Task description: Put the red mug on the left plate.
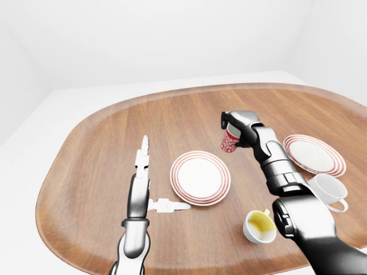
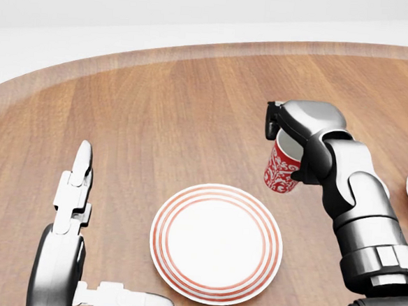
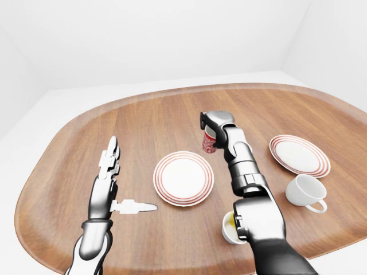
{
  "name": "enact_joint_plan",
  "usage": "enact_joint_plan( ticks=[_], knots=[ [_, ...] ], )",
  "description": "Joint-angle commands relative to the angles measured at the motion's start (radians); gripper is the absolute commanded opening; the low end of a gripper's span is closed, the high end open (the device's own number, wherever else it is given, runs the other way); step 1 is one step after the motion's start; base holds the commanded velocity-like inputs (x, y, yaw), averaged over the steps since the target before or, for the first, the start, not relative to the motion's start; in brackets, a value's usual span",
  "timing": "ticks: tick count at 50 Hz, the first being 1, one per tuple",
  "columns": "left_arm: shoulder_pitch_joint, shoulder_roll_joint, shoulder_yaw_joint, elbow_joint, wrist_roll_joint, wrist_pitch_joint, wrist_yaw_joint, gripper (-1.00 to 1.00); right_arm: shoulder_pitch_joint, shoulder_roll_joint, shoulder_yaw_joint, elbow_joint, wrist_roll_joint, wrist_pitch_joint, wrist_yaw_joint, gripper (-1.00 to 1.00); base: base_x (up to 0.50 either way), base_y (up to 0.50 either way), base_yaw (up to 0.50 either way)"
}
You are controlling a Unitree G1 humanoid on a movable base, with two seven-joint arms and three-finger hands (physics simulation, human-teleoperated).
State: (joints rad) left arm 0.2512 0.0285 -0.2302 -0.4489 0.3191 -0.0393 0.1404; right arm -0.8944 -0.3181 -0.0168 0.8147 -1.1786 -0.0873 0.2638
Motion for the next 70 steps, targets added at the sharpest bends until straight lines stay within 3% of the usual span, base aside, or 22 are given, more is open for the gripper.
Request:
enact_joint_plan(
  ticks=[1,15,16,20,22,29,37,39,43,44,56,70],
  knots=[
    [0.003,0.002,0.004,0.010,-0.006,-0.011,0.004,1.00,-0.196,0.180,0.144,0.373,-0.085,0.000,-0.326,-1.00,0.00,0.00,0.00],
    [0.011,0.002,0.020,0.008,-0.017,-0.020,-0.001,1.00,-0.156,0.312,0.183,0.507,-0.209,0.002,-0.622,-1.00,0.00,0.00,0.00],
    [0.008,0.001,0.021,0.011,-0.018,-0.020,-0.002,1.00,-0.144,0.326,0.190,0.515,-0.224,0.020,-0.648,-1.00,0.00,0.00,0.00],
    [0.003,-0.001,0.023,0.017,-0.018,-0.019,-0.004,1.00,-0.122,0.351,0.194,0.525,-0.249,0.041,-0.670,-1.00,0.00,0.00,0.00],
    [0.003,0.000,0.026,0.012,-0.020,-0.017,-0.007,1.00,-0.101,0.368,0.213,0.536,-0.290,0.081,-0.697,-1.00,0.00,0.00,0.00],
    [0.000,-0.003,0.036,0.018,-0.025,-0.021,-0.013,1.00,-0.027,0.408,0.209,0.558,-0.351,0.078,-0.766,-1.00,0.00,0.00,0.00],
    [-0.003,-0.005,0.041,0.023,-0.026,-0.024,-0.015,1.00,0.012,0.427,0.183,0.572,-0.376,0.063,-0.770,-1.00,0.00,0.00,0.00],
    [-0.005,-0.006,0.043,0.030,-0.027,-0.026,-0.015,1.00,0.027,0.433,0.173,0.576,-0.369,0.033,-0.759,-1.00,0.00,0.00,0.00],
    [-0.003,-0.006,0.043,0.031,-0.028,-0.030,-0.015,1.00,0.044,0.437,0.160,0.580,-0.370,0.025,-0.754,-1.00,0.00,0.00,0.00],
    [-0.003,-0.007,0.044,0.034,-0.027,-0.031,-0.015,1.00,0.047,0.436,0.141,0.581,-0.347,0.000,-0.713,-1.00,0.00,0.00,0.00],
    [-0.003,-0.008,0.044,0.042,-0.028,-0.036,-0.013,1.00,0.053,0.436,0.132,0.583,-0.335,0.001,-0.690,-1.00,0.00,0.00,0.00],
    [-0.003,-0.007,0.047,0.042,-0.032,-0.036,-0.015,1.00,0.054,0.424,0.121,0.586,-0.352,0.045,-0.675,-1.00,0.00,0.00,0.00]
  ],
)
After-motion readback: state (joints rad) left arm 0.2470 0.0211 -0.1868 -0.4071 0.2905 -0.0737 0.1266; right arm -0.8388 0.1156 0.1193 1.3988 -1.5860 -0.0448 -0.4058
